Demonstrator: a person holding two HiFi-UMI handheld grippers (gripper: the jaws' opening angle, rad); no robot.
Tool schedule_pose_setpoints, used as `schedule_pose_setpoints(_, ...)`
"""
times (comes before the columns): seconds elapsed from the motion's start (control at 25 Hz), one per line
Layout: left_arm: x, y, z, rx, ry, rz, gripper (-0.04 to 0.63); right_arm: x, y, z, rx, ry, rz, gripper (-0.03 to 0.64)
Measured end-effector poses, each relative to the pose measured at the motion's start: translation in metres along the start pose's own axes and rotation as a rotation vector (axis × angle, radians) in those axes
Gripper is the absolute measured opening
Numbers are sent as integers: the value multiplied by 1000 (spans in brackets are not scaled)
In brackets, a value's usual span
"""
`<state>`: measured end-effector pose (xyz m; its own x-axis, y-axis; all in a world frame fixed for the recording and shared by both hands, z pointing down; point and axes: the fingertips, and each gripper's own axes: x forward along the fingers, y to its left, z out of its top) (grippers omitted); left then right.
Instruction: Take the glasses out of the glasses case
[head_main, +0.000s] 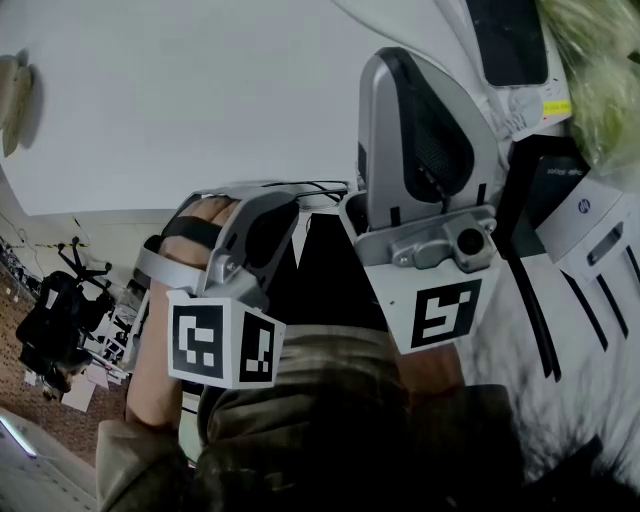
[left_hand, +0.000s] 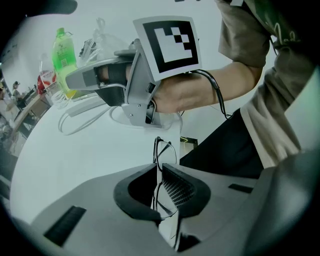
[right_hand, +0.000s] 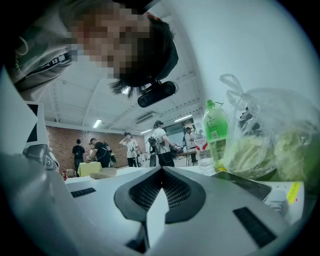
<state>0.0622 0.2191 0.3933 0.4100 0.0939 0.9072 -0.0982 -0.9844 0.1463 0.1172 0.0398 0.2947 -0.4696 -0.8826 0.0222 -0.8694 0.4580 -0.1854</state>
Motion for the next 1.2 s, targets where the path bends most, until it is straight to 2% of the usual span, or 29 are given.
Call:
schedule_pose_setpoints(0.16, -5, 0, 3, -33, -35, -22, 21, 1, 2, -3, -11, 14, 7, 12)
schedule_pose_setpoints(0.24, -7, 0, 6, -60, -59, -42, 51, 4, 7, -6, -22, 30, 22, 12)
schedule_pose_setpoints(0.4, -11, 8, 13, -103, -108, -12, 67, 5, 8, -7, -25, 36, 34, 12)
schedule_pose_setpoints(0.48, -12, 9, 17, -125, -140, -21, 103, 5, 8, -8, -22, 37, 38, 12)
schedule_pose_setpoints(0.56, -12, 8, 19, -139, -162, -34, 186, 5, 9, -9, -22, 43, 49, 12)
schedule_pose_setpoints(0.68, -16, 11, 22, -156, -193, -20, 190, 5, 10, -8, -24, 51, 53, 12)
schedule_pose_setpoints(0.76, -22, 16, 26, -189, -245, -5, 190, 5, 9, -6, -26, 49, 47, 12)
schedule_pose_setpoints(0.84, -31, 25, 32, -201, -316, 42, 190, 5, 8, -6, -21, 44, 43, 12)
schedule_pose_setpoints(0.96, -46, 39, 42, -156, -406, 151, 190, 4, 8, -10, 6, 50, 38, 12)
schedule_pose_setpoints(1.04, -57, 46, 50, -153, -485, 211, 190, 2, 8, -12, 5, 61, 35, 12)
schedule_pose_setpoints(1.2, -87, 67, 58, -265, -663, 354, 189, 1, 8, -7, -11, 55, 26, 12)
